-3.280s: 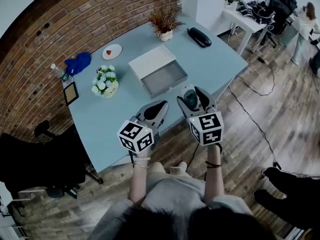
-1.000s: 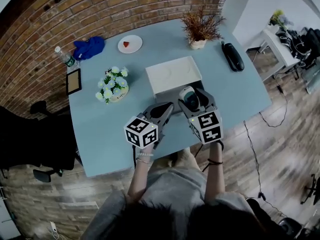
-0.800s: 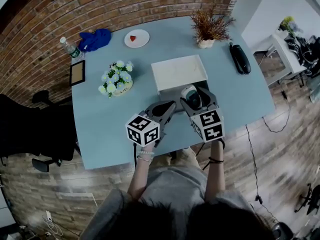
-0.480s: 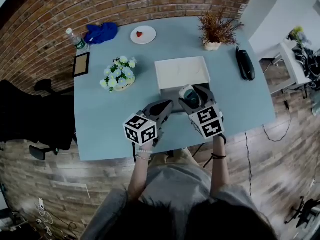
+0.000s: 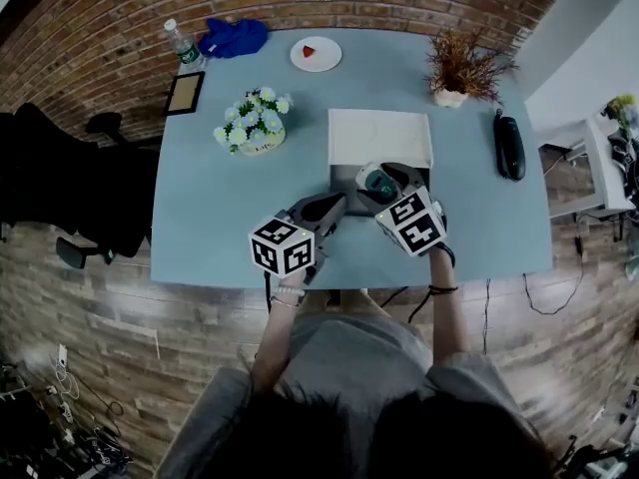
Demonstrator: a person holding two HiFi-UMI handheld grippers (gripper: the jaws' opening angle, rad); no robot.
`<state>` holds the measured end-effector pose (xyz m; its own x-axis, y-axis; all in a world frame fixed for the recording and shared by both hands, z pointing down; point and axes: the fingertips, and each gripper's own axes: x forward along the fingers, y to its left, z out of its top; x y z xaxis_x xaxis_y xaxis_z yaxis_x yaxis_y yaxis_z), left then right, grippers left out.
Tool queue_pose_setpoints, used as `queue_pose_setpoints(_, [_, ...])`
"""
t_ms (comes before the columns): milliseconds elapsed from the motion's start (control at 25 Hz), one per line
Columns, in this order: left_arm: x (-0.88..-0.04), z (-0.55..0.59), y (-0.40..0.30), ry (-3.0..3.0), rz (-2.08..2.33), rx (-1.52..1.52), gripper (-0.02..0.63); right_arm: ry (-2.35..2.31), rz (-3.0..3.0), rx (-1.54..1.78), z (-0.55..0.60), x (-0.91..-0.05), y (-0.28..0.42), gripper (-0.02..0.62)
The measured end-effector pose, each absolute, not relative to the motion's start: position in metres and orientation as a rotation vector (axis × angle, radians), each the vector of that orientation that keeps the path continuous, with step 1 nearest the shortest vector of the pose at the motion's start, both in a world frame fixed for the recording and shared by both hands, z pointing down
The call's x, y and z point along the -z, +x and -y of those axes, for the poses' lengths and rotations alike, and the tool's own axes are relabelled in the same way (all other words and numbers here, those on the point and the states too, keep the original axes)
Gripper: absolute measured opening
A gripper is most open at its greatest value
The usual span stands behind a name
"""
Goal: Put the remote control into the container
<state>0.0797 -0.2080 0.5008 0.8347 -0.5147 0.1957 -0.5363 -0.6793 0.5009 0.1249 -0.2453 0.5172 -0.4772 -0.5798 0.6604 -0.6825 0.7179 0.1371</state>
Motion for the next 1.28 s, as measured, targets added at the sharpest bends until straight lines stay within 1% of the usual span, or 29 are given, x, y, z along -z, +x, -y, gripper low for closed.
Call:
queue_pose_setpoints(640, [-0.534, 0.184, 0.085, 2.378, 0.89, -0.112, 0.003, 0.616, 2.157, -0.183, 0.244, -0.581, 0.116, 0.288])
queue_pose_setpoints(1280, [-0.547, 0.168, 0.088, 2.284, 1.032, -0.033, 0.003, 0.471, 2.064, -0.204, 0.248, -0.618, 0.116, 0.288])
